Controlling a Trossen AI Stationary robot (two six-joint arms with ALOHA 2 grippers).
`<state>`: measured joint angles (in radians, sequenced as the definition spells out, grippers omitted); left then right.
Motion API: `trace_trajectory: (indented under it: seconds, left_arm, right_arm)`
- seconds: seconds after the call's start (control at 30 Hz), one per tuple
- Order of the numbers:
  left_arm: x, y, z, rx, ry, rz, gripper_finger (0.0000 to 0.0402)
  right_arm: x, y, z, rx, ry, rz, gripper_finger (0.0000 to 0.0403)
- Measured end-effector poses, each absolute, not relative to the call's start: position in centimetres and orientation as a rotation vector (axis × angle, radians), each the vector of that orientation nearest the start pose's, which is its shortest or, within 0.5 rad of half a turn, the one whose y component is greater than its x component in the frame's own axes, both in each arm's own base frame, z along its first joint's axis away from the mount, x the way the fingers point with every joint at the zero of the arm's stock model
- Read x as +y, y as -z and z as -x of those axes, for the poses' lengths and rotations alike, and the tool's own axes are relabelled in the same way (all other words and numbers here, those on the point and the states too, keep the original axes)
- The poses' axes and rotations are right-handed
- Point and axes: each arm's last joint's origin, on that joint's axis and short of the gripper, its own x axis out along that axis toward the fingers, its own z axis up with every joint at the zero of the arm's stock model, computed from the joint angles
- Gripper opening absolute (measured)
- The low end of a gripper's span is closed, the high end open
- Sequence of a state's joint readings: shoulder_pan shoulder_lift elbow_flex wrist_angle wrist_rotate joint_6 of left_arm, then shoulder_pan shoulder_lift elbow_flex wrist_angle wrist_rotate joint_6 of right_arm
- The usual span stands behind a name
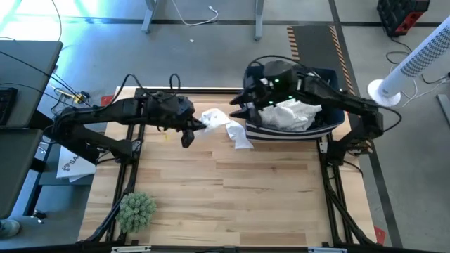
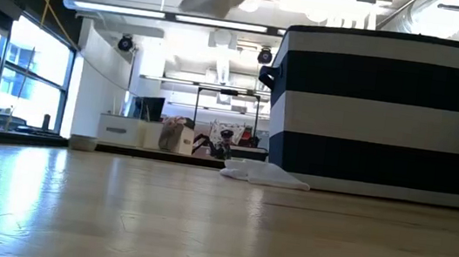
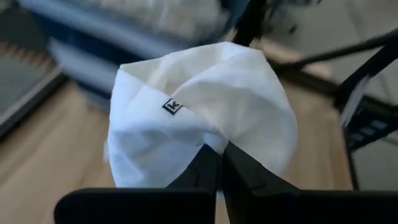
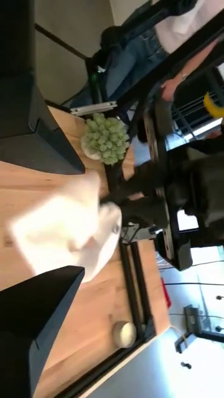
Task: Sort clothes
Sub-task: Put the white sock into the blue laundry organizer
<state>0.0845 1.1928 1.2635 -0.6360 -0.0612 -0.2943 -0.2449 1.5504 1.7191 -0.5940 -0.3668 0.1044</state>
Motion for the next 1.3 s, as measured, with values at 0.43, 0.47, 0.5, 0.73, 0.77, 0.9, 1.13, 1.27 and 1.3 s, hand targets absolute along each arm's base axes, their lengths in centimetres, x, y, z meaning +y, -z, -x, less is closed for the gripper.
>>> trace_trajectory:
  seconds: [0.43, 0.47, 0.5, 0.73, 0.77, 0.9, 1.13, 1.27, 1.3]
  left_arm:
    - [1.4, -40.6, -25.9, 0.209, -0.158, 0.243, 0.0001]
    - [1.4, -40.8, -25.9, 0.194, -0.156, 0.243, 0.0001]
    - [1.4, -40.8, -25.9, 0.185, -0.155, 0.244, 0.0001]
    - [1.5, -40.9, -25.9, 0.168, -0.184, 0.327, 0.0015]
    - [1.6, -40.9, -25.9, 0.166, -0.191, 0.349, 0.0026]
    - [1.8, -40.8, -25.2, 0.200, -0.228, 0.384, 0.0090]
    - [1.8, -39.9, -24.0, 0.315, -0.278, 0.437, 0.0176]
    - [1.8, -39.7, -24.0, 0.333, -0.289, 0.471, 0.0187]
    - [1.8, -39.7, -24.0, 0.333, -0.289, 0.473, 0.0187]
  right_arm:
    - [-6.6, -39.8, -36.5, 0.448, -0.277, -0.295, 0.0215]
    - [-6.5, -39.8, -36.6, 0.442, -0.278, -0.291, 0.0197]
    - [-6.4, -39.8, -36.7, 0.435, -0.278, -0.287, 0.0177]
    - [-5.7, -40.1, -37.0, 0.400, -0.221, -0.250, 0.0015]
    - [-5.6, -40.3, -36.9, 0.396, -0.196, -0.244, 0.0014]
    - [-5.9, -42.2, -35.2, 0.401, -0.050, -0.216, 0.0011]
    - [-7.5, -47.3, -27.6, 0.487, 0.260, -0.140, 0.0007]
    - [-9.1, -47.8, -23.3, 0.609, 0.403, -0.194, 0.0005]
    - [-9.4, -47.6, -22.3, 0.654, 0.429, -0.210, 0.0006]
